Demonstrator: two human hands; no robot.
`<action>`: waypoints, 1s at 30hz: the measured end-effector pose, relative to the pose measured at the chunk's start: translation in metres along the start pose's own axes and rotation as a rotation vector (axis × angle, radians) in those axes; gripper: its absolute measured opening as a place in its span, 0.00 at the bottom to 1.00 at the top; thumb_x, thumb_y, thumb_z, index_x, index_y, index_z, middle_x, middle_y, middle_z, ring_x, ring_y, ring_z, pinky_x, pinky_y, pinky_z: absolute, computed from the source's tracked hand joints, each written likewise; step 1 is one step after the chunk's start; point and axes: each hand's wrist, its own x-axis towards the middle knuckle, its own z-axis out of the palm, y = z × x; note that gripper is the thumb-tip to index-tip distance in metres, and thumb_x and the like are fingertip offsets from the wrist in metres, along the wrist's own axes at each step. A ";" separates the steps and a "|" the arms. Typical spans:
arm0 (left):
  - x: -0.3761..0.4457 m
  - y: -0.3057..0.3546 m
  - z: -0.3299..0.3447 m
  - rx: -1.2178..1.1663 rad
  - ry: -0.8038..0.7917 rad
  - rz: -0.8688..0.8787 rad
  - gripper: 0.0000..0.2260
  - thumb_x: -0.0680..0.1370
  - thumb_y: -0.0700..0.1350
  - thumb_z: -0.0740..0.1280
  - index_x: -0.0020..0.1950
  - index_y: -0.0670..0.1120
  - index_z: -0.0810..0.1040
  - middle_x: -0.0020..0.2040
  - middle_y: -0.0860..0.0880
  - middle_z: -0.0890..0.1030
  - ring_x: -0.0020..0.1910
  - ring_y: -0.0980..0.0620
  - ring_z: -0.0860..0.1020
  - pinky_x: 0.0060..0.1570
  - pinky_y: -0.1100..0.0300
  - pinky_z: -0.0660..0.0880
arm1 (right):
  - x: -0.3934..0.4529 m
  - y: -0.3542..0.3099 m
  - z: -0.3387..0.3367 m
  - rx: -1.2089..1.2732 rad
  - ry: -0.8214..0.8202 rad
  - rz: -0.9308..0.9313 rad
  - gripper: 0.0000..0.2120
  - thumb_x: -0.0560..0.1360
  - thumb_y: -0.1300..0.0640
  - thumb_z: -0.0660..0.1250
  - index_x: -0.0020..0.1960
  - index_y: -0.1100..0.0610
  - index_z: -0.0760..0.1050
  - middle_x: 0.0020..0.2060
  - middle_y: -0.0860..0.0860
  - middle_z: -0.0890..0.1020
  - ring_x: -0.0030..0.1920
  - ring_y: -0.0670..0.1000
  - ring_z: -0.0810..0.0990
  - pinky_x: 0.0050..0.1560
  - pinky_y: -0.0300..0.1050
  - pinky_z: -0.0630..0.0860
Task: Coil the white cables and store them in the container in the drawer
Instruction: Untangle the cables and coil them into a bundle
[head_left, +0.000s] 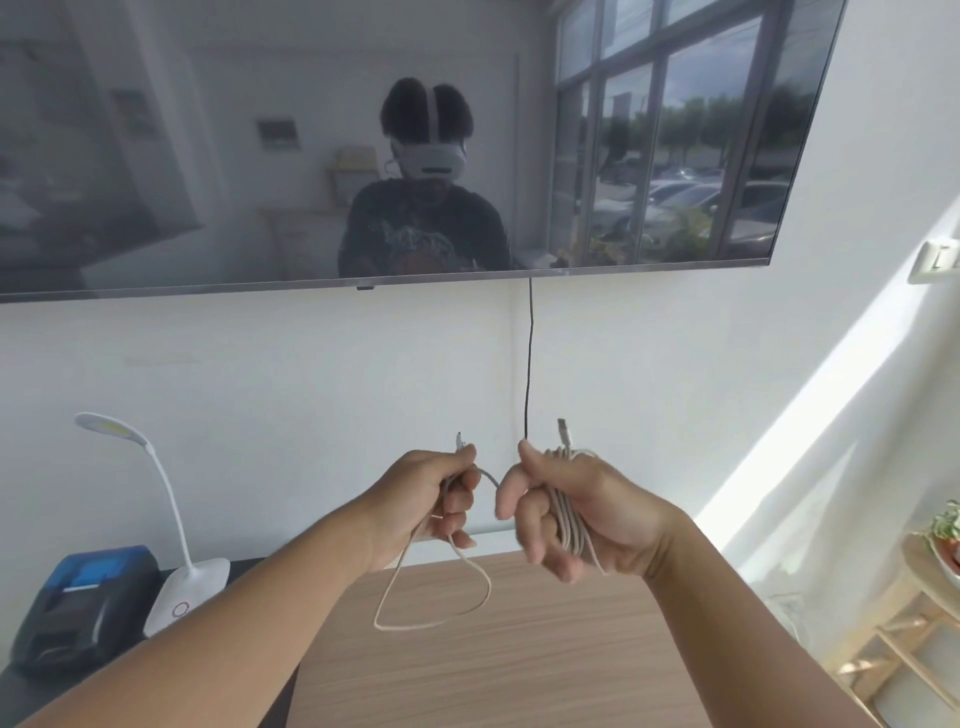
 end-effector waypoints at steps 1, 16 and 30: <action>0.001 0.003 0.001 0.011 0.004 0.000 0.17 0.84 0.52 0.62 0.39 0.44 0.76 0.26 0.49 0.69 0.24 0.49 0.67 0.32 0.56 0.76 | 0.001 0.002 0.001 -0.058 -0.033 0.039 0.28 0.84 0.40 0.57 0.55 0.62 0.83 0.39 0.59 0.88 0.28 0.51 0.84 0.23 0.39 0.74; -0.004 0.007 0.032 0.662 0.108 0.374 0.17 0.84 0.56 0.57 0.40 0.52 0.77 0.26 0.64 0.75 0.25 0.63 0.71 0.28 0.69 0.66 | 0.021 0.031 -0.008 0.417 0.329 -0.182 0.26 0.85 0.44 0.53 0.74 0.58 0.73 0.50 0.51 0.87 0.60 0.55 0.84 0.63 0.51 0.78; -0.012 -0.017 0.034 0.681 0.063 0.333 0.16 0.84 0.56 0.58 0.42 0.52 0.77 0.30 0.59 0.76 0.27 0.61 0.70 0.26 0.71 0.70 | 0.032 0.014 0.002 0.655 0.511 -0.424 0.16 0.86 0.52 0.58 0.58 0.63 0.78 0.53 0.58 0.88 0.50 0.54 0.89 0.46 0.48 0.85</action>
